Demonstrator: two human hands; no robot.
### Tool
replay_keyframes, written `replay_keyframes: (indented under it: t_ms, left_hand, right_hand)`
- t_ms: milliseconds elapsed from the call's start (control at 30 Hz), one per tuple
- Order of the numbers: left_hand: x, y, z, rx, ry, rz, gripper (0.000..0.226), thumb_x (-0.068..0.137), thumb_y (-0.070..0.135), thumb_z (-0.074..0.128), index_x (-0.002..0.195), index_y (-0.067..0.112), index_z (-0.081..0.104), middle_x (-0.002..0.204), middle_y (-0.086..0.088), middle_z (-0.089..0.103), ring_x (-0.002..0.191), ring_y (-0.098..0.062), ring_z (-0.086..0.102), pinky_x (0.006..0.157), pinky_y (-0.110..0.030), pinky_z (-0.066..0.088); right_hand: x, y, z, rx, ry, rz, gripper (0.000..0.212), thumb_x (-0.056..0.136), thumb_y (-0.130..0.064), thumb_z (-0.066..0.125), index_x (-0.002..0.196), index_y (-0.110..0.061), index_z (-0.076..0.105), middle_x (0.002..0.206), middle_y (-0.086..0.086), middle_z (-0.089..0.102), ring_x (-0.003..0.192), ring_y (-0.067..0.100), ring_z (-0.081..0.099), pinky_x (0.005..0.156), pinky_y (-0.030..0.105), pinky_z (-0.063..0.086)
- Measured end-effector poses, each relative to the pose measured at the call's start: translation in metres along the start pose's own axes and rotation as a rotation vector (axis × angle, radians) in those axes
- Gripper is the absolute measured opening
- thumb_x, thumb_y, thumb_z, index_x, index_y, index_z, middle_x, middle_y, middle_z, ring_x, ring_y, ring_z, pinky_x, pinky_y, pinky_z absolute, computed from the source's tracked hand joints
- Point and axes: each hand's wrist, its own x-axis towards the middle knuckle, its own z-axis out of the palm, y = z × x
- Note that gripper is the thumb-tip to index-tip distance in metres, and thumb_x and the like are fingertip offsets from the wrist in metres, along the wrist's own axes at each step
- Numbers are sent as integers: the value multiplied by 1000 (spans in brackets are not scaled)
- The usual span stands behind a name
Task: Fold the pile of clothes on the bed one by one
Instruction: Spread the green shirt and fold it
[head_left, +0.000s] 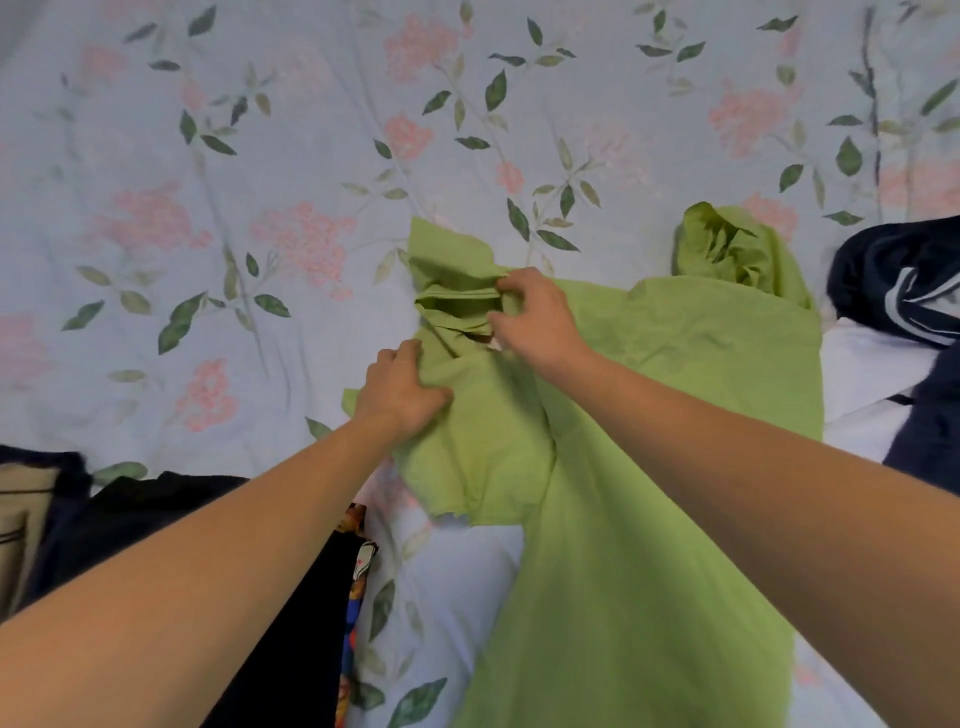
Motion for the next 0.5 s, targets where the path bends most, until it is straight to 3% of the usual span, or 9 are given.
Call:
replay_keyframes:
  t_ms: [100, 200, 267, 367, 433, 500]
  left_hand:
    - [0, 10, 1, -22, 59, 51, 81, 86, 41, 75, 155, 17, 37, 146, -12, 48, 135, -34, 46, 108, -46, 44]
    - [-1, 46, 2, -388, 68, 65, 82, 85, 44, 80, 152, 17, 42, 144, -6, 57, 133, -25, 54, 112, -44, 44]
    - [1, 72, 7, -582, -12, 81, 84, 84, 38, 84, 153, 17, 40, 137, -6, 62, 127, -23, 60, 111, -40, 47]
    - [1, 104, 20, -642, -40, 138, 83, 87, 25, 82, 156, 24, 36, 125, -8, 67, 112, -22, 67, 101, -36, 53]
    - [-1, 121, 31, -693, -24, 145, 60, 92, 22, 77, 146, 24, 50, 114, -9, 71, 103, -24, 72, 92, -36, 58]
    - [-9, 138, 46, -647, -36, 185, 27, 97, 24, 71, 123, 18, 68, 109, -9, 74, 103, -26, 72, 93, -37, 59]
  right_hand:
    - [-14, 13, -28, 231, 248, 81, 22, 84, -17, 83, 105, -14, 79, 108, -1, 75, 106, 15, 68, 99, 29, 53]
    - [-27, 34, -52, 353, 263, 159, 20, 78, -16, 89, 92, -18, 75, 84, -7, 67, 86, 15, 63, 86, 34, 55]
    - [-37, 47, -63, 431, 214, 192, 39, 77, -13, 90, 107, -19, 65, 82, -2, 58, 82, 17, 56, 78, 33, 50]
    - [-53, 62, -81, 551, 64, 213, 64, 79, -8, 86, 134, -23, 57, 112, 8, 69, 105, 17, 68, 97, 34, 56]
    - [-62, 73, -94, 566, 17, 212, 61, 83, -3, 83, 138, -15, 60, 102, 3, 72, 87, 8, 72, 83, 26, 58]
    - [-70, 84, -108, 509, 25, 218, 62, 83, -9, 85, 140, -15, 59, 83, -5, 62, 69, 5, 62, 67, 17, 52]
